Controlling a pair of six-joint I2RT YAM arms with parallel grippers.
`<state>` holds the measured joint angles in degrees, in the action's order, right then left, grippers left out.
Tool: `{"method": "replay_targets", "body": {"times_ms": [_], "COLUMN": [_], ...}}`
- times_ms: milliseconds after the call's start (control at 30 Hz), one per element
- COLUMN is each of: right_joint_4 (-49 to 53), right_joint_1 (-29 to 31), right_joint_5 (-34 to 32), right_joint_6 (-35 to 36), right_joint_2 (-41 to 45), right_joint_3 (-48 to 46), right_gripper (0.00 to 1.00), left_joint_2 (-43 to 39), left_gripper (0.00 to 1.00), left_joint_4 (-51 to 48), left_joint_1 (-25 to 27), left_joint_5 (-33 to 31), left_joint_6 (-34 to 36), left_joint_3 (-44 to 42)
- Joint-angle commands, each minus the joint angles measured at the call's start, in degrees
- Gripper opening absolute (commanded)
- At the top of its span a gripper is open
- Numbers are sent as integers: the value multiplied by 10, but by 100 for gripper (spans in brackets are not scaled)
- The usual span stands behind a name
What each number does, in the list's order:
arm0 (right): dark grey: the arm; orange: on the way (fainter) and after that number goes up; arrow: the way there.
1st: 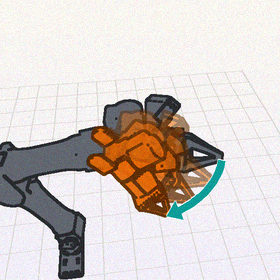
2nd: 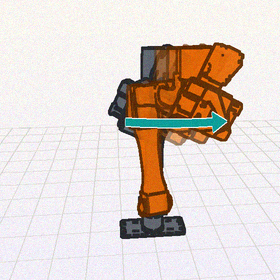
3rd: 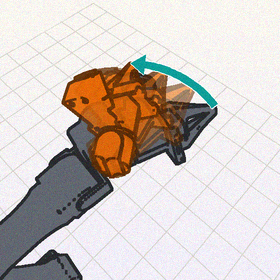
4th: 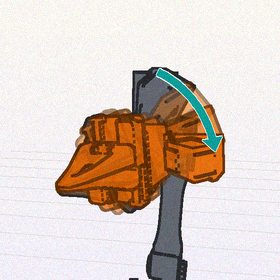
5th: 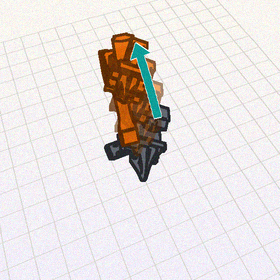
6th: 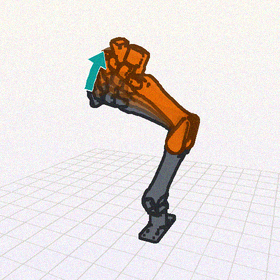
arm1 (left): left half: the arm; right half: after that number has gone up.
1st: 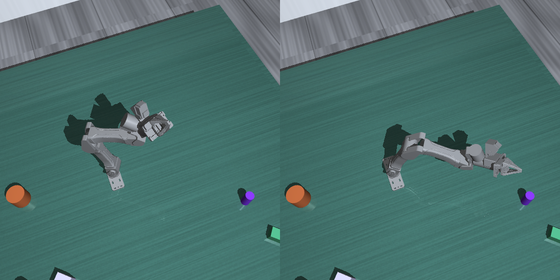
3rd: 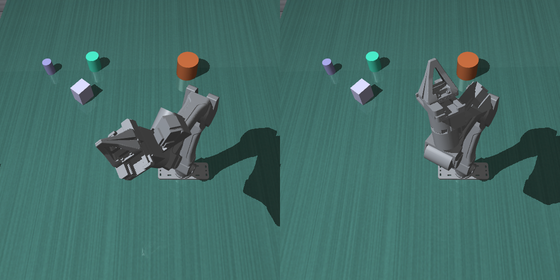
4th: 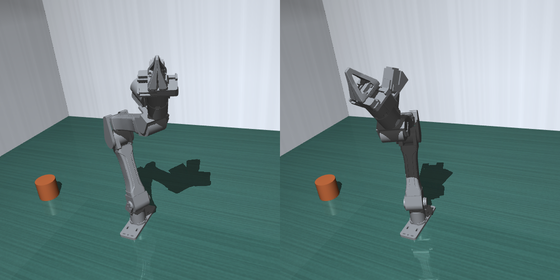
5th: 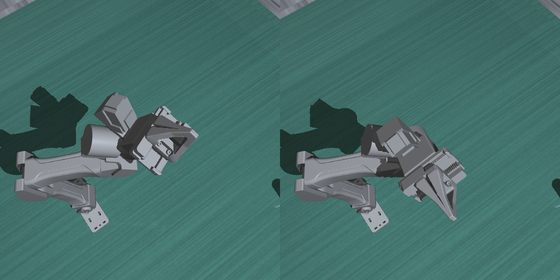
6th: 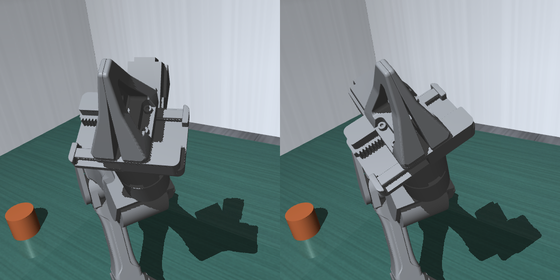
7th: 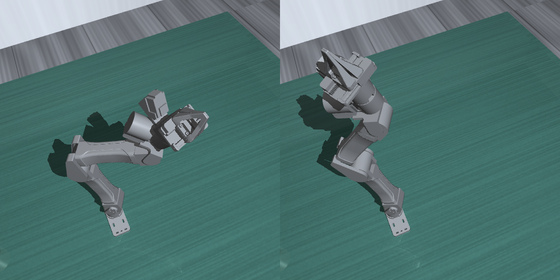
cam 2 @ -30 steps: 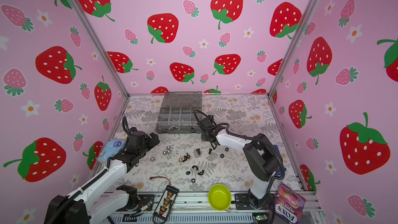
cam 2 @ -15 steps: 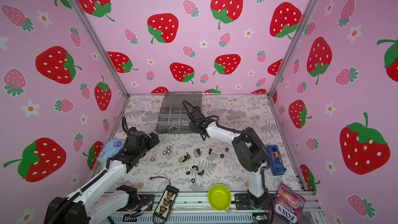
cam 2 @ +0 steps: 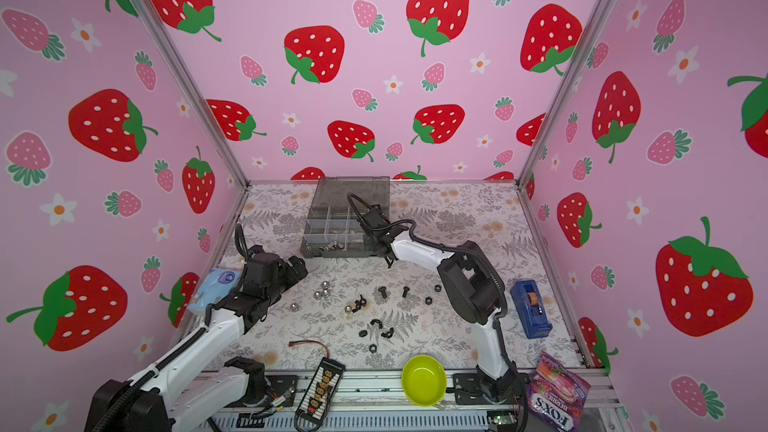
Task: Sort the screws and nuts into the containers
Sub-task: 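Lift the black bolt with the right gripper and carry it toward the box, then open the right gripper to drop the bolt into the box compartment, then move the right gripper back down over the black bolts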
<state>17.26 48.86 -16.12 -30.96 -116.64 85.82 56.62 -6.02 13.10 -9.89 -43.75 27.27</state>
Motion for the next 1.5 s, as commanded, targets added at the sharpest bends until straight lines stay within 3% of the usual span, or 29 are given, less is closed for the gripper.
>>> {"method": "replay_targets", "body": {"times_ms": [0, 167, 500, 933, 1467], "right_joint_4": [15, 15, 3, 35, 54], "right_joint_1": [2, 2, 2, 7, 26], "right_joint_5": [-26, -37, -40, 21, 62], "right_joint_6": [9, 8, -16, -156, -209], "right_joint_2": [-4, 11, 82, 221, 248], "right_joint_3": [20, 12, -48, -262, -346], "right_gripper": [18, 30, 34, 40, 40], "left_joint_2": [-2, -6, -14, -31, -6], "left_gripper": [99, 99, 99, 99, 99], "left_joint_4": [-6, -7, -14, -16, -7], "left_joint_1": [-3, -3, -4, -4, -4], "left_joint_5": [-9, -11, -14, -22, -12], "left_joint_6": [0, 0, -1, -10, -24], "left_joint_3": [18, 16, 16, 8, 10]}}
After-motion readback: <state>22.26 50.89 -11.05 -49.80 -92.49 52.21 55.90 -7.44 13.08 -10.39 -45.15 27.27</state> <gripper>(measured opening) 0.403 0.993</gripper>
